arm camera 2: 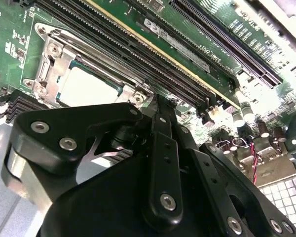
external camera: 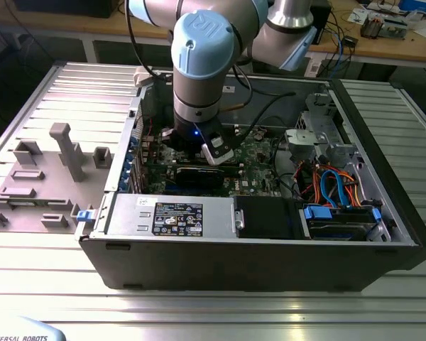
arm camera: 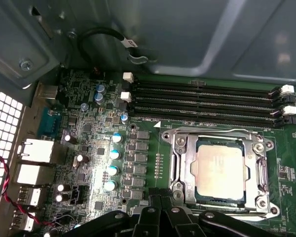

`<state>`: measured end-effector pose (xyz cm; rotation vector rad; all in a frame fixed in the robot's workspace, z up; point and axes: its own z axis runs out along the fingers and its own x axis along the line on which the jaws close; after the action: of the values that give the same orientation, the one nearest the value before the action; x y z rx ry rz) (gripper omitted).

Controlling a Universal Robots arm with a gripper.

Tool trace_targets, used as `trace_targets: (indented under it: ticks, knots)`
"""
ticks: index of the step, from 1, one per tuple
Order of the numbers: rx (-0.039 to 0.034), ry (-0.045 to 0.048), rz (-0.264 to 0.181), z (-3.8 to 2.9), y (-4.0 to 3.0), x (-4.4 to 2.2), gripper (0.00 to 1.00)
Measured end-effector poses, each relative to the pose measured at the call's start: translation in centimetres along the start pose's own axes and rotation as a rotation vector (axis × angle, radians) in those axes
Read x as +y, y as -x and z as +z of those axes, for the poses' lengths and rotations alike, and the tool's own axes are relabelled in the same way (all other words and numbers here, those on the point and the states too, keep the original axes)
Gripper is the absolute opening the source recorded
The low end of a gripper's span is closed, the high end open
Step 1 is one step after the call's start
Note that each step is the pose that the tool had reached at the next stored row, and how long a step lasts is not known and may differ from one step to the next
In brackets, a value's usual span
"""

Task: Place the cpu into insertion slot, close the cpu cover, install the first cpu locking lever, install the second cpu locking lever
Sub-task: 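Install the second cpu locking lever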

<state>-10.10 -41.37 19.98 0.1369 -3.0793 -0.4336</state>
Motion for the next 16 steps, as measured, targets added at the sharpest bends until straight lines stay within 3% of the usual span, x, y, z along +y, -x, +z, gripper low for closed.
trace_targets:
  ticks: [12,13,16]
  knots:
    - [-0.0034,-0.0001,-0.001,0.04,-0.07,-0.18,0.11]
    - [-0.0033,-0.0002,-0.001,-0.12,-0.08,-0.14,0.11]
    - [-0.0031,-0.0003,-0.001,-1.48,-0.11,0.25,0.11]
